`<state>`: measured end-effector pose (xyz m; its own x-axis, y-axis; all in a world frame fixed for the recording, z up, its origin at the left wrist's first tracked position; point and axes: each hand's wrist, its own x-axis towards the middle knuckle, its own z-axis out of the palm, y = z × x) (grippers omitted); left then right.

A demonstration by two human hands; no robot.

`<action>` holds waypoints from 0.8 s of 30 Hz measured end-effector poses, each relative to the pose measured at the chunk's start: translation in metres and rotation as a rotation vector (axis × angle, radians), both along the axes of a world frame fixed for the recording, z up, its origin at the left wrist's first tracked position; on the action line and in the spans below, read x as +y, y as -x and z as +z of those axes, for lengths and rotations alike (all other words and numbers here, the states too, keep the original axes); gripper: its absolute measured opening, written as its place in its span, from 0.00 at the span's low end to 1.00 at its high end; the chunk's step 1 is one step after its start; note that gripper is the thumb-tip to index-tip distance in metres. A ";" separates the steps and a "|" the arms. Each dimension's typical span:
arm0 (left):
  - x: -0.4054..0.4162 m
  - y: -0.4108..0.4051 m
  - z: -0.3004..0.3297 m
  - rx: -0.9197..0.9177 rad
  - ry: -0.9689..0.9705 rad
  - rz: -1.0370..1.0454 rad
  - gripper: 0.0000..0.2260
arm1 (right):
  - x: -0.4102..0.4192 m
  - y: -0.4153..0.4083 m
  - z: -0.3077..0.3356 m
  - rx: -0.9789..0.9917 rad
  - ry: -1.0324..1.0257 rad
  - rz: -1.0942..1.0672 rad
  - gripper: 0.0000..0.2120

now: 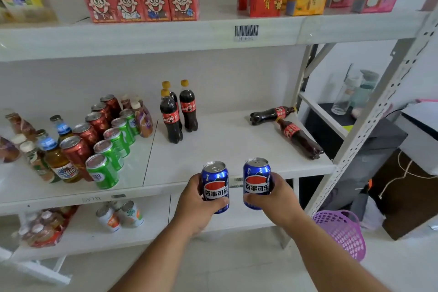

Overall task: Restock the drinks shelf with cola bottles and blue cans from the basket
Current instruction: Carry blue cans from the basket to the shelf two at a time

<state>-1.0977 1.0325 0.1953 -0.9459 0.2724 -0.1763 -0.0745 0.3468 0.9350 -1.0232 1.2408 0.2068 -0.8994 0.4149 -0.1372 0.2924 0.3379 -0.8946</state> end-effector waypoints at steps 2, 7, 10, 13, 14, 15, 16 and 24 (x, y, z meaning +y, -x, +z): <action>0.002 0.020 -0.005 -0.008 -0.003 -0.011 0.32 | 0.003 0.019 -0.003 -0.001 -0.005 -0.006 0.21; 0.011 0.063 -0.015 -0.020 0.011 -0.024 0.32 | 0.014 0.057 -0.016 -0.057 -0.008 -0.033 0.25; 0.023 0.086 -0.024 -0.021 0.019 -0.014 0.32 | 0.026 0.083 -0.022 -0.075 -0.015 -0.041 0.25; 0.042 0.109 -0.035 -0.017 0.031 -0.005 0.33 | 0.043 0.110 -0.028 -0.078 0.001 -0.028 0.26; 0.048 0.115 -0.039 -0.016 0.035 -0.005 0.34 | 0.049 0.119 -0.031 -0.078 0.009 -0.018 0.27; 0.055 0.121 -0.043 -0.021 0.045 -0.002 0.35 | 0.056 0.127 -0.034 -0.080 0.012 -0.007 0.28; 0.061 0.127 -0.045 -0.030 0.052 0.002 0.35 | 0.062 0.135 -0.037 -0.080 0.012 0.004 0.29; 0.099 0.168 -0.071 -0.035 0.064 0.073 0.34 | 0.100 0.189 -0.067 -0.061 0.044 0.076 0.33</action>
<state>-1.2658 1.1316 0.1246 -0.9559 0.1896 -0.2243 -0.1338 0.3985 0.9074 -1.2124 1.3405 0.1394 -0.9176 0.3379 -0.2092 0.3215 0.3217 -0.8906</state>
